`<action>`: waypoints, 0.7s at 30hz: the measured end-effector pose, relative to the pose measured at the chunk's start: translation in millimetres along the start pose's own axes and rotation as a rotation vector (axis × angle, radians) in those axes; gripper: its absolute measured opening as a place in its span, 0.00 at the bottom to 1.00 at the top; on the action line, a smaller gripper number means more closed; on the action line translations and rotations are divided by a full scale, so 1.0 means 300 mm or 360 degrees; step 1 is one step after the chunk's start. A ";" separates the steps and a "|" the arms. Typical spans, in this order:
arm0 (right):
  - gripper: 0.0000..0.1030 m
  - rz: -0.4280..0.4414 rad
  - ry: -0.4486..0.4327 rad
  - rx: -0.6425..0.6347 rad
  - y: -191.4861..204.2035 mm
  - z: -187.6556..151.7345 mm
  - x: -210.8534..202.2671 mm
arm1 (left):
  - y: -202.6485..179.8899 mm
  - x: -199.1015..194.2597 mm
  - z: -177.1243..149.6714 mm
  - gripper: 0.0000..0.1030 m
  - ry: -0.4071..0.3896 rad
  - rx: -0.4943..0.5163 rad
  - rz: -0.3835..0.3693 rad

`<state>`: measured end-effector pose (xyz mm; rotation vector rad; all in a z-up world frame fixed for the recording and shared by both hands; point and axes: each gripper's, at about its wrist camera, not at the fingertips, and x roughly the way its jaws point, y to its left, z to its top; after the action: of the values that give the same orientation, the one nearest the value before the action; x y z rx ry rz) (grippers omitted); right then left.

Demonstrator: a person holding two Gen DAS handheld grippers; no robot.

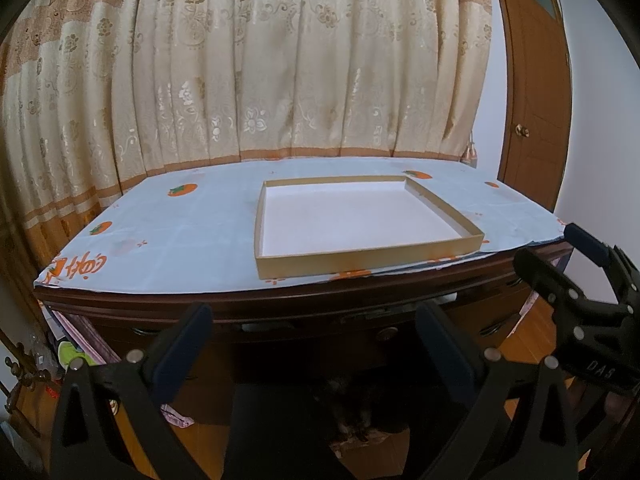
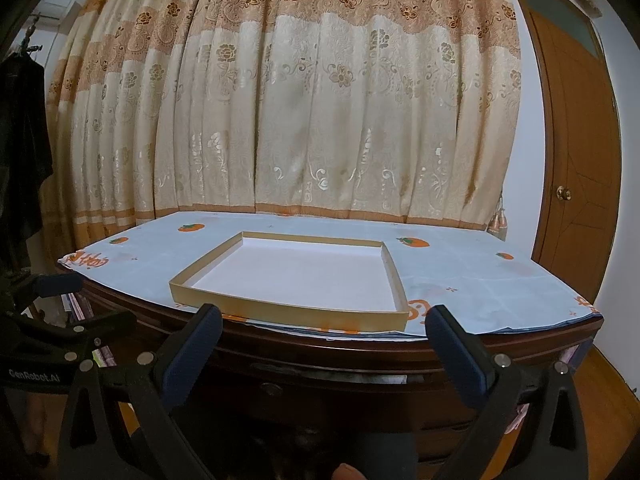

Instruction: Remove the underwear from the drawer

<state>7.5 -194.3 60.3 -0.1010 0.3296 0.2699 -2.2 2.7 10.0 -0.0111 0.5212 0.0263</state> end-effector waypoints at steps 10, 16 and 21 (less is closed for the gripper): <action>1.00 0.0005 0.0000 -0.0004 0.000 -0.002 -0.001 | 0.013 -0.002 -0.011 1.00 -0.0011 -0.0014 0.0005; 1.00 0.0005 0.0000 -0.0005 0.003 -0.005 -0.001 | 0.013 -0.002 -0.010 1.00 -0.0011 -0.0013 0.0006; 1.00 0.0003 -0.0005 -0.0009 0.005 -0.005 -0.002 | 0.014 -0.002 -0.010 1.00 -0.0011 -0.0013 0.0006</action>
<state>6.1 -193.1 59.0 -0.1056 0.3257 0.2731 -4.3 6.8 7.8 -0.0181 0.5143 0.0324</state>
